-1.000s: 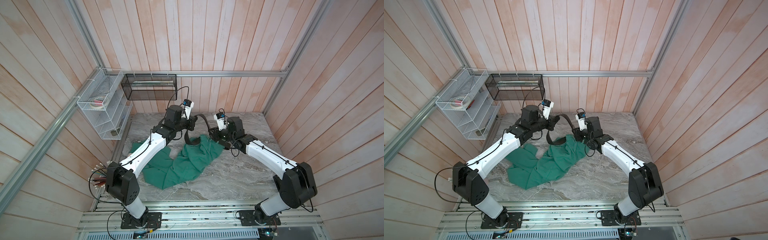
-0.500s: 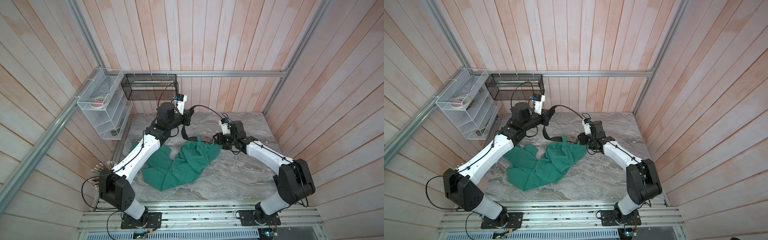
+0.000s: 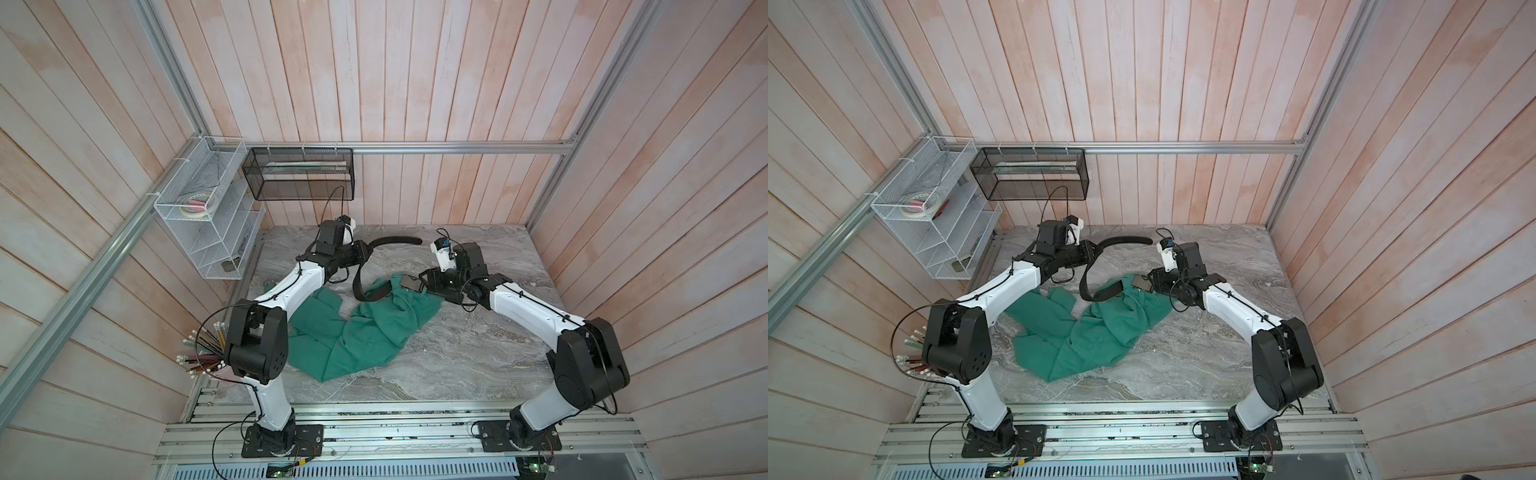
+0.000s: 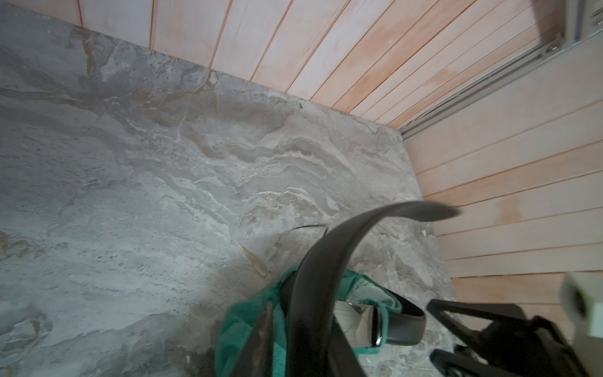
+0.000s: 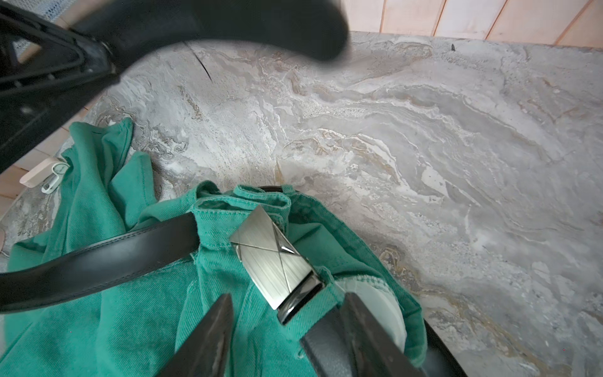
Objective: Remove the belt from the trousers
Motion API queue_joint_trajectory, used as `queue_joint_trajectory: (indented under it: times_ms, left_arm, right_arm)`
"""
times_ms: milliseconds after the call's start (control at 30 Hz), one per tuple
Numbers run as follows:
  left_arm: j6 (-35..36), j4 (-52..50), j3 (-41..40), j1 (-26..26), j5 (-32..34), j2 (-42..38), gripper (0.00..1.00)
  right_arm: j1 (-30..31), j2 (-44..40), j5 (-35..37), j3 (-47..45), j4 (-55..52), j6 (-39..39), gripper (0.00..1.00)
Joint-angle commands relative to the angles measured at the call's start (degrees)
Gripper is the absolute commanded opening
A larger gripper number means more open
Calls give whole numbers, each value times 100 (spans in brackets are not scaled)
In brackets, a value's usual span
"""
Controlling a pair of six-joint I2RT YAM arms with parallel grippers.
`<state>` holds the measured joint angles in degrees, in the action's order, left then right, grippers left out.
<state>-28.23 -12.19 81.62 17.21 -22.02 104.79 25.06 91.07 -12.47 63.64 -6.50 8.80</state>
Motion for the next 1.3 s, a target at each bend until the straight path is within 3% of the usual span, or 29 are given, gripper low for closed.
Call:
queue_joint_trajectory:
  times_ms: [0,67,233,300,400,533,667,867,1267]
  left_arm:
    - [188,-240,8,-30,7,-67,51]
    - [552,-228,10,-33,80,-204,56]
    - [1400,44,-14,-34,312,-485,60]
    - [1867,194,28,-12,115,-527,60]
    - [3420,440,-83,301,-204,-645,60]
    - [6115,464,-537,965,-272,-731,66]
    - [7620,-81,-419,1422,-41,-365,69]
    - [8458,-614,160,1771,784,494,70]
    - [8737,-1028,1049,1894,798,1539,71]
  right_arm:
    - [-33,22,236,5,-129,116,58]
    - [-140,-44,228,-37,-66,322,58]
    - [-304,-345,186,-221,210,633,58]
    - [-336,-394,99,-224,162,579,58]
    - [-351,-528,176,-379,108,435,58]
    - [-471,-866,271,-844,311,643,58]
    - [-555,-1172,366,-1104,275,750,58]
    - [-621,-1522,521,-1254,-44,438,59]
    - [-626,-1904,415,-1511,-187,-468,63]
